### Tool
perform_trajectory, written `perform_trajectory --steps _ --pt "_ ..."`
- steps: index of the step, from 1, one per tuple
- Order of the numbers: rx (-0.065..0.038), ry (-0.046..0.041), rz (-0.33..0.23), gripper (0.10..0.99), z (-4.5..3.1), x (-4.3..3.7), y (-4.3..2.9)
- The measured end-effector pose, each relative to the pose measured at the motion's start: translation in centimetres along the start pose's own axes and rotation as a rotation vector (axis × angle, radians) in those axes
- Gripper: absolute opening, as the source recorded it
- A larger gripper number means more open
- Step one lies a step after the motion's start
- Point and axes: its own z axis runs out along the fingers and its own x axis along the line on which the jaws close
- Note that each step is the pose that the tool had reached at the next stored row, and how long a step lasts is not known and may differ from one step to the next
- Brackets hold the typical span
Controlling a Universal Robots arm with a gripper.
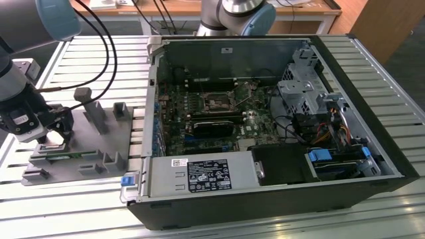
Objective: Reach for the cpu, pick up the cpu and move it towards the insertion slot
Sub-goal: 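Pick up the cpu and move it towards the insertion slot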
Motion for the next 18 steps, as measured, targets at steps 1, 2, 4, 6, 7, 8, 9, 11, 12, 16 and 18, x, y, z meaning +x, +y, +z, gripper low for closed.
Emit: perform_trajectory --steps 1,2,4,6,7,8,9,11,12,16,18 --pt "0.0 -0.0009 0.0 0.612 0.01 0.02 0.0" --pt "0.0 -0.0014 0.0 0.612 0.01 0.06 0.0" --pt "0.0 -0.0026 0.0 0.612 0.03 0.13 0.0" --pt "0.0 -0.0031 0.0 0.612 0.02 0.17 0.0" --pt "0.0 -0.0031 0.0 0.612 0.02 0.17 0.01" --pt "0.0 -0.0031 0.0 0.612 0.02 0.18 0.01" --pt "0.0 -0.0032 0.0 0.612 0.03 0.18 0.01" --pt "0.0 -0.0029 0.0 0.592 0.01 0.19 0.0" --pt "0.0 -0.003 0.0 0.592 0.02 0.19 0.0" --pt "0.0 -0.0032 0.0 0.537 0.03 0.19 0.01" --pt "0.0 -0.0035 0.0 0.537 -0.05 0.2 0.01"
